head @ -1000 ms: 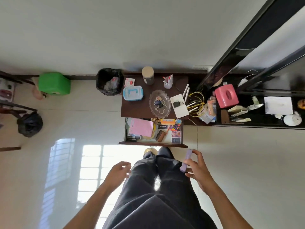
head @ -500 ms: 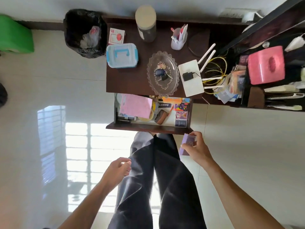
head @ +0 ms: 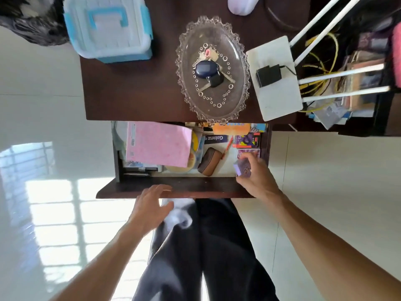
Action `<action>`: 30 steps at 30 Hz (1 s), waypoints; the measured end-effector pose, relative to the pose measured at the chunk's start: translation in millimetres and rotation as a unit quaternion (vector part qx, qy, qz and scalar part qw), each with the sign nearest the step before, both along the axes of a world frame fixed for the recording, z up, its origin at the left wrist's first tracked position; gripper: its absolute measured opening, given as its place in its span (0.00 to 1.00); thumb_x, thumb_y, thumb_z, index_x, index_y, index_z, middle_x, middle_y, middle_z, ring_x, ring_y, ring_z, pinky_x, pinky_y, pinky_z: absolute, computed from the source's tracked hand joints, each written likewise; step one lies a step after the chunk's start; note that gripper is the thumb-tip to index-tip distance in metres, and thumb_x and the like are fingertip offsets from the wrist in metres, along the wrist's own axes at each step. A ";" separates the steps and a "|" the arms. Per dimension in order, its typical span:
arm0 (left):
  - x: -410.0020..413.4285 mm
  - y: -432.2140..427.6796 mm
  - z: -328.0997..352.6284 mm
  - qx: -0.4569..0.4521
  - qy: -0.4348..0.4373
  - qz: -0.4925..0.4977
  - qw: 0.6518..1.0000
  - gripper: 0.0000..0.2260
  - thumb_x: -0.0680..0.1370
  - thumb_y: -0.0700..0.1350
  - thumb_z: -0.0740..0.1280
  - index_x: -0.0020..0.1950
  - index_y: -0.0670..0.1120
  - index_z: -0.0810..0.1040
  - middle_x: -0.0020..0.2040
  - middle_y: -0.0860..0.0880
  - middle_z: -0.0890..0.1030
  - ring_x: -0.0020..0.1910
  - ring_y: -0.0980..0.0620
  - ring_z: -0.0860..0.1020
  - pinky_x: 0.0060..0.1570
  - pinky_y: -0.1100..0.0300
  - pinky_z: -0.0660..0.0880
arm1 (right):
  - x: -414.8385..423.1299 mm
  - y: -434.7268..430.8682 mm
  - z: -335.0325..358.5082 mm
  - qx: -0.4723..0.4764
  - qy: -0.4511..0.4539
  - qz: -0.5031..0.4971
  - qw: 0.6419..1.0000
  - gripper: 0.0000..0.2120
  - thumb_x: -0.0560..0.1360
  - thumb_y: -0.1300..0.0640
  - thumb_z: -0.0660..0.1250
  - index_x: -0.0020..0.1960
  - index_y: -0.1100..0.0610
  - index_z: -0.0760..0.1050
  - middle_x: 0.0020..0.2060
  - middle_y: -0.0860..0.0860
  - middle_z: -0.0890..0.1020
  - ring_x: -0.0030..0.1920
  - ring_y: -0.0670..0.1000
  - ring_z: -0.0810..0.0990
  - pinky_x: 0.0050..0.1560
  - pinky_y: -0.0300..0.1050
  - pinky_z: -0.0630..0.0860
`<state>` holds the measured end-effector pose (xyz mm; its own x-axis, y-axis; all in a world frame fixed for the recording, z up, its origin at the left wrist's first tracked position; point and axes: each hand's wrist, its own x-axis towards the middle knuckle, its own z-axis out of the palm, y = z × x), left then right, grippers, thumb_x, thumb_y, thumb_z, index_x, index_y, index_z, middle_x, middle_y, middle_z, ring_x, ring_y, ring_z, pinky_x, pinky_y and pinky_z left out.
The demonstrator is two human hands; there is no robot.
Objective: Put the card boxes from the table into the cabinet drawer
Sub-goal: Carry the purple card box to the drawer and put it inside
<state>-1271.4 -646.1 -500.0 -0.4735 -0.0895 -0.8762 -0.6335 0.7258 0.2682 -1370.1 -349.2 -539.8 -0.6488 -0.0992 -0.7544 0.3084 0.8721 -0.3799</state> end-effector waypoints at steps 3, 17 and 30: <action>11.5 -8.1 -27.2 -0.003 -0.013 -0.148 0.989 0.26 0.74 0.56 0.69 0.72 0.57 0.70 0.73 0.56 0.70 0.72 0.52 0.66 0.70 0.55 0.61 | 1.1 5.8 -19.7 0.067 0.020 0.167 0.984 0.28 0.70 0.61 0.77 0.66 0.49 0.71 0.63 0.53 0.75 0.61 0.54 0.77 0.46 0.45 0.80; -1.3 -13.7 -61.0 0.012 0.067 -0.213 0.975 0.19 0.74 0.53 0.71 0.64 0.55 0.78 0.62 0.57 0.80 0.60 0.53 0.79 0.58 0.58 0.74 | 3.8 23.3 -76.5 0.159 -0.038 0.318 0.934 0.32 0.75 0.63 0.72 0.75 0.53 0.64 0.73 0.56 0.67 0.75 0.59 0.68 0.64 0.58 0.79; -2.2 -15.4 -65.5 0.020 0.068 -0.229 0.971 0.19 0.74 0.54 0.70 0.65 0.56 0.78 0.61 0.58 0.80 0.59 0.52 0.79 0.57 0.56 0.74 | 7.1 23.3 -78.4 0.220 0.003 0.330 0.918 0.25 0.78 0.56 0.70 0.73 0.53 0.67 0.70 0.57 0.73 0.72 0.59 0.72 0.62 0.56 0.79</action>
<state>-1273.6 -661.5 -565.5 -0.5676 0.1899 -0.8011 -0.2035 0.9105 0.3600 -1363.0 -326.0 -618.2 -0.5610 -0.1595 -0.8123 -0.3442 0.9373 0.0537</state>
